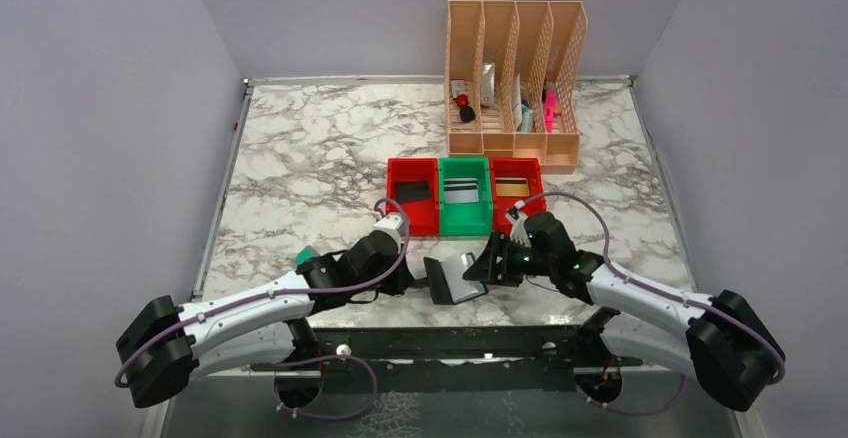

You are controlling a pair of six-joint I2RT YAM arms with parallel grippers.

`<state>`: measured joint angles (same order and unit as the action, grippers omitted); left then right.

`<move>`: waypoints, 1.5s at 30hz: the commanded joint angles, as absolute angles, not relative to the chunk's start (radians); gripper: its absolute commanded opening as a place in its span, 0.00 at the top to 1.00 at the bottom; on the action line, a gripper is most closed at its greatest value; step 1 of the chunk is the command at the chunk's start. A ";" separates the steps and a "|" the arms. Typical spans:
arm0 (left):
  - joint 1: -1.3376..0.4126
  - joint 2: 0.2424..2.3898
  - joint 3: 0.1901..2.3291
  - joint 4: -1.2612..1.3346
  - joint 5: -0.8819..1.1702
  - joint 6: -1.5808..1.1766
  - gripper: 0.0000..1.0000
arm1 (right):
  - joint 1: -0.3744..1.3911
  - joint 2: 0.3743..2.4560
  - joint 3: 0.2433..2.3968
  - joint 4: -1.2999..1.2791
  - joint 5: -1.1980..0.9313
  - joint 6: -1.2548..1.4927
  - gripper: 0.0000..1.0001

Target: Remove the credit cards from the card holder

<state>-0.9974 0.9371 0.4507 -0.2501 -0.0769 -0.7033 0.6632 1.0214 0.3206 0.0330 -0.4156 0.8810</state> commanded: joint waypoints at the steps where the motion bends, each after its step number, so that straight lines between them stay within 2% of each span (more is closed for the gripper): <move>1: -1.002 0.968 0.454 -0.288 -0.166 -0.725 1.00 | 0.702 1.079 0.372 0.116 -0.489 0.847 0.36; 16: -1.000 1.019 0.454 -0.310 -0.240 -0.710 1.00 | 0.921 1.304 0.540 0.177 -0.462 0.825 0.30; 21: -0.999 1.022 0.455 -0.313 -0.248 -0.709 1.00 | 0.983 1.384 0.615 0.127 -0.405 0.810 0.30; 26: -0.999 1.003 0.452 -0.322 -0.241 -0.705 1.00 | 0.983 1.248 0.630 -0.051 -0.159 0.802 0.27; 33: -0.997 0.994 0.453 -0.326 -0.220 -0.692 1.00 | 0.982 1.075 0.584 -0.184 0.114 0.815 0.17; 38: -0.997 1.014 0.458 -0.325 -0.206 -0.692 1.00 | 0.981 1.140 0.612 -0.212 0.139 0.817 0.13; 45: -0.997 1.030 0.466 -0.325 -0.190 -0.688 1.00 | 0.968 1.254 0.628 -0.139 0.064 0.811 0.10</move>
<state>-0.9970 1.0252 0.4503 -0.3218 -0.2100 -0.6994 0.9760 1.2247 0.6025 -0.1642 0.0658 0.8143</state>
